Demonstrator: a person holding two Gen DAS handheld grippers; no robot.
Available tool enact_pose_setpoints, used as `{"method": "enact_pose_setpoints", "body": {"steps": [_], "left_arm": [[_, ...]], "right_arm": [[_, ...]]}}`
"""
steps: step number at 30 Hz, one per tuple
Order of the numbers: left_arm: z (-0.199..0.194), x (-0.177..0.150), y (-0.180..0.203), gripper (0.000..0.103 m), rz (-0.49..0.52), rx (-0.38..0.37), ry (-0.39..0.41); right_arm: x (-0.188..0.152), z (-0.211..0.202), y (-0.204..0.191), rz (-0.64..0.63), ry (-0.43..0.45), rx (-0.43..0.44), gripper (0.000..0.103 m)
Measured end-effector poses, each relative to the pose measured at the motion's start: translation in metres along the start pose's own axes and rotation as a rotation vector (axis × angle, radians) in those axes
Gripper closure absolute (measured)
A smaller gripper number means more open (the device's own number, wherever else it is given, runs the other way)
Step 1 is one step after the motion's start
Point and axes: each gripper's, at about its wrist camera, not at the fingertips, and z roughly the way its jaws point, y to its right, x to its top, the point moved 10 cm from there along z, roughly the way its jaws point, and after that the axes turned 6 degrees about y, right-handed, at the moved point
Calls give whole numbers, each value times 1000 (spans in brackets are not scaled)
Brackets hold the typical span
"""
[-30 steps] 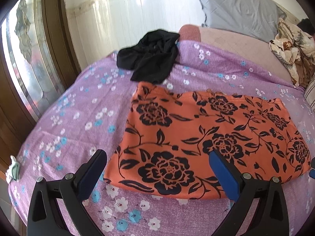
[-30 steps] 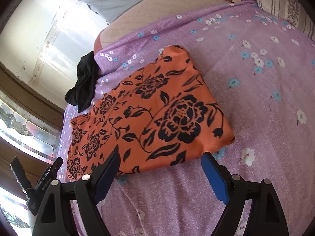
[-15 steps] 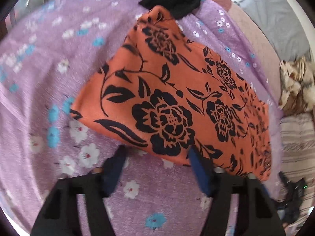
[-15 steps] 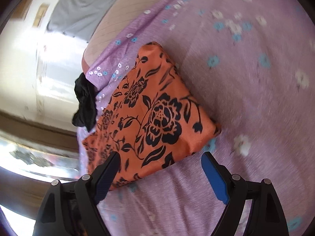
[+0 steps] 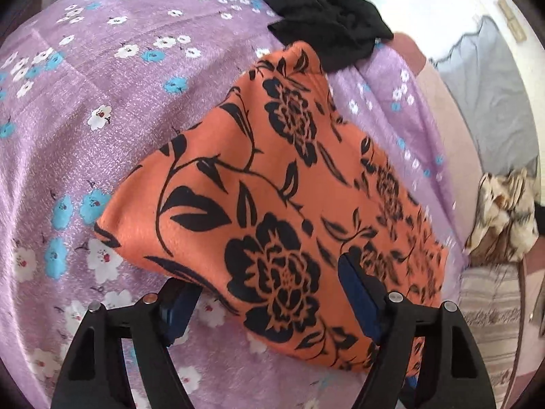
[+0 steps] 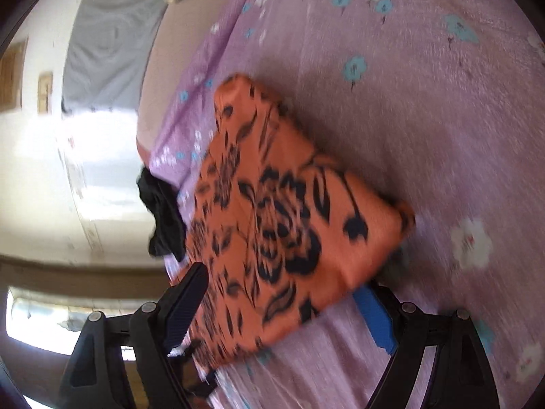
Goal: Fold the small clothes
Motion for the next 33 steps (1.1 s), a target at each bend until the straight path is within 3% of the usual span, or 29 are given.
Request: {"method": "enact_pose_setpoints", "body": {"steps": [4,7,9,12,15,16,17,18,20,23,27,33], "left_arm": [[-1,-4,0,32,54,44,30],[0,-9,4,34,130,91,39],[3,-8,3,33,123,97,37],[8,-5,8,16,63,50,38],[10,-4,8,15,42,41,40],[9,-4,8,22,31,38,47],[7,-4,6,48,20,47,58],[5,-2,1,61,16,62,63],[6,-3,-1,74,-7,28,42],[-3,-1,0,80,-21,1,64],[-28,-10,11,82,41,5,81],[-66,-66,32,82,143,-35,24]], "right_arm": [[11,14,-11,-41,42,9,18],[13,25,-12,-42,35,14,40],[12,33,-4,-34,13,-16,69],[12,37,-5,-45,26,-18,71],[12,40,-11,-128,46,-60,82],[11,39,-13,-154,57,-76,83],[11,38,-14,-175,68,-86,84],[11,36,-18,-201,85,-94,85],[10,29,-32,-280,131,-104,86],[5,14,-55,-370,175,-89,86],[-1,-10,-61,-404,202,-74,87],[6,-68,-37,-450,267,-124,87]]}}
